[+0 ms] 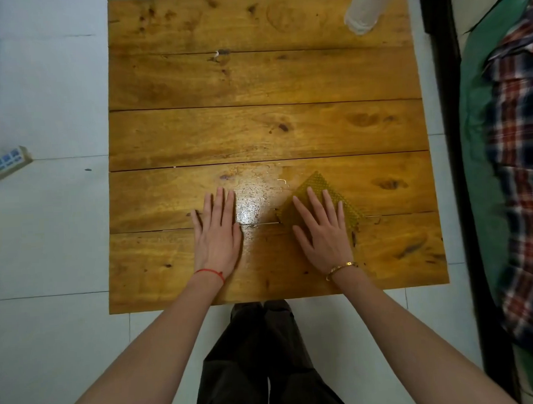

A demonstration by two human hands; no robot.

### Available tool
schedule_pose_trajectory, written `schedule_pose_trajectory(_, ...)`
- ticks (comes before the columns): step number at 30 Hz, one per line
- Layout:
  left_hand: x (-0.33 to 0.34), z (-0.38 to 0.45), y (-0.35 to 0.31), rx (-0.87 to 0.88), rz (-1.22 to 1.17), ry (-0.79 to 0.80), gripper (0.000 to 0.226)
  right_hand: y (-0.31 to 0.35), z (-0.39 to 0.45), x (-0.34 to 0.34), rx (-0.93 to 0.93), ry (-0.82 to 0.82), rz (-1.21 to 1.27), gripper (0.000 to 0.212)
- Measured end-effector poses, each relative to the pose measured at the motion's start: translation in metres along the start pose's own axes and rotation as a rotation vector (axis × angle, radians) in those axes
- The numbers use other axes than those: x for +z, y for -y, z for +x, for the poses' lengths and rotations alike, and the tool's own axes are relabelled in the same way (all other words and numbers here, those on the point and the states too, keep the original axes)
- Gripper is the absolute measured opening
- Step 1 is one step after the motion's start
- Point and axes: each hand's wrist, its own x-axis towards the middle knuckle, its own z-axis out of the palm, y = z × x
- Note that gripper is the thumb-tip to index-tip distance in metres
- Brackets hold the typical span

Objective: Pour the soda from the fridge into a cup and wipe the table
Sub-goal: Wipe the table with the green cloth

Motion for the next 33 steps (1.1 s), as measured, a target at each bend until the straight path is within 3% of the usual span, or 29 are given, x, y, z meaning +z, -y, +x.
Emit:
schedule_pose_trajectory(5,0.007,0.029,-0.002,0.035,0.041,-0.045,0.062,-0.007,0.019,0.017,0.106,-0.028,-0.064,0.070)
schedule_pose_trajectory(11,0.008,0.063,0.007,0.047,0.094,-0.109,0.061,-0.010,0.069,0.010,0.288,-0.145,0.025,0.072)
schedule_pose_trajectory(17,0.006,0.082,0.021,0.002,0.135,-0.104,0.060,0.026,0.093,0.010,0.123,-0.123,-0.016,0.078)
schedule_pose_trajectory(22,0.003,0.090,0.031,-0.009,0.139,-0.087,0.060,0.006,0.079,0.008,-0.046,-0.069,-0.082,0.066)
schedule_pose_trajectory(28,0.002,0.091,0.031,-0.024,0.103,-0.091,0.059,-0.004,0.151,-0.014,0.306,-0.173,0.000,0.061)
schedule_pose_trajectory(30,0.002,0.092,0.031,-0.029,0.109,-0.091,0.059,0.018,0.165,-0.012,0.252,-0.174,-0.005,0.060)
schedule_pose_trajectory(33,0.001,0.092,0.032,-0.023,0.099,-0.090,0.059,0.055,0.154,-0.004,0.030,-0.108,-0.032,0.060)
